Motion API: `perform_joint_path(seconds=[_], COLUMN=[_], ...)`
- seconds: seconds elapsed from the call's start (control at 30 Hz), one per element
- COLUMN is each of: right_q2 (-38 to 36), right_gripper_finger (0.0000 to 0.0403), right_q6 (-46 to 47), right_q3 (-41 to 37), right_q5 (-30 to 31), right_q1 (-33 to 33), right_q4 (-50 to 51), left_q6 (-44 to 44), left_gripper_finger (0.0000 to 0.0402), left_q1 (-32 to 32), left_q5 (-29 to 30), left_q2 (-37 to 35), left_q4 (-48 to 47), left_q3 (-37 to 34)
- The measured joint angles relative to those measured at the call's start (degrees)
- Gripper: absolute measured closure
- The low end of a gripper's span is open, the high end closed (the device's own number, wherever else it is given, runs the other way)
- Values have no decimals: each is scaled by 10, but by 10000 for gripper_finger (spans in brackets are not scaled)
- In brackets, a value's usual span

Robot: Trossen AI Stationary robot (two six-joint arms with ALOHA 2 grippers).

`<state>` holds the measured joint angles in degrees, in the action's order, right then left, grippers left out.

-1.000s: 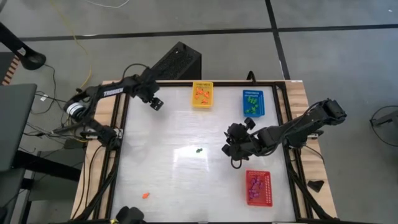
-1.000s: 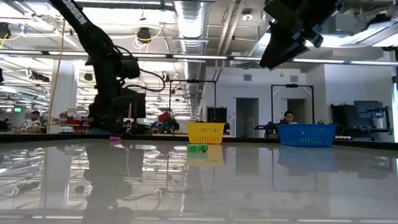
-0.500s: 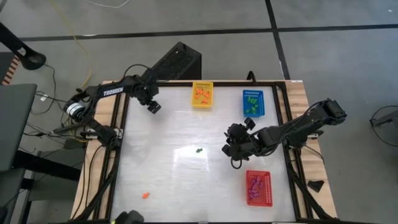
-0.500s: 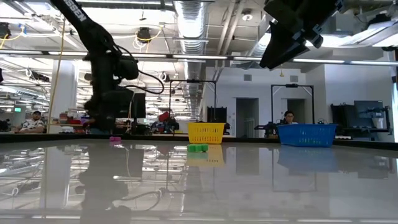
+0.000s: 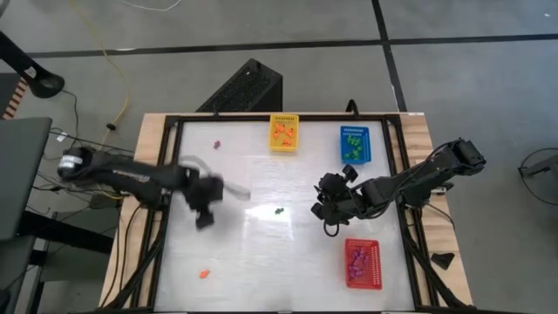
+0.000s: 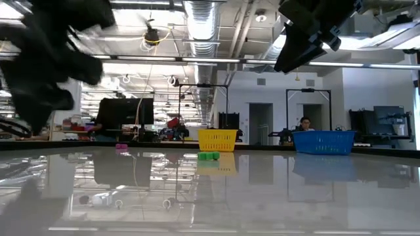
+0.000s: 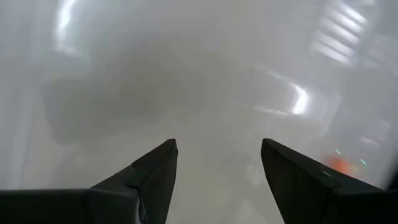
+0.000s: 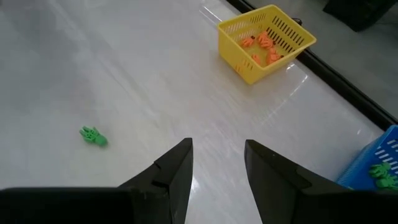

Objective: Sort Halloween decoration
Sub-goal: Put the orange skeleton toy into the yellow bin

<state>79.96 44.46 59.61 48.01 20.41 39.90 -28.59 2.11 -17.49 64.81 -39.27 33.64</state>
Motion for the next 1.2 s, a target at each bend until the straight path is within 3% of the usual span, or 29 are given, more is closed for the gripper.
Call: perform_joint_path(seconds=[0.17,0.27,0.37,0.53,0.73,0.87,1.2], right_q2=[0,0,0,0,0,0,0], right_gripper_finger=[228,228,228,228,228,228,228], right_q6=[-1,-1,3,10,7,6,-1], right_q3=[0,0,0,0,0,0,0], right_q5=[0,-3,-7,-39,-60,-61,-61], right_q1=[-4,-13,-21,-28,-21,-10,2], right_q4=[0,-1,-3,-24,-49,-50,-48], left_q6=[-202,-273,-308,-323,-239,-203,-175], left_gripper_finger=[180,180,180,180,180,180,180], left_q1=[242,323,376,418,445,464,472], left_q5=[72,113,118,106,143,157,173], left_q2=[11,43,87,181,272,301,329], left_q4=[109,99,100,99,8,-8,9], left_q3=[37,69,96,139,215,254,261])
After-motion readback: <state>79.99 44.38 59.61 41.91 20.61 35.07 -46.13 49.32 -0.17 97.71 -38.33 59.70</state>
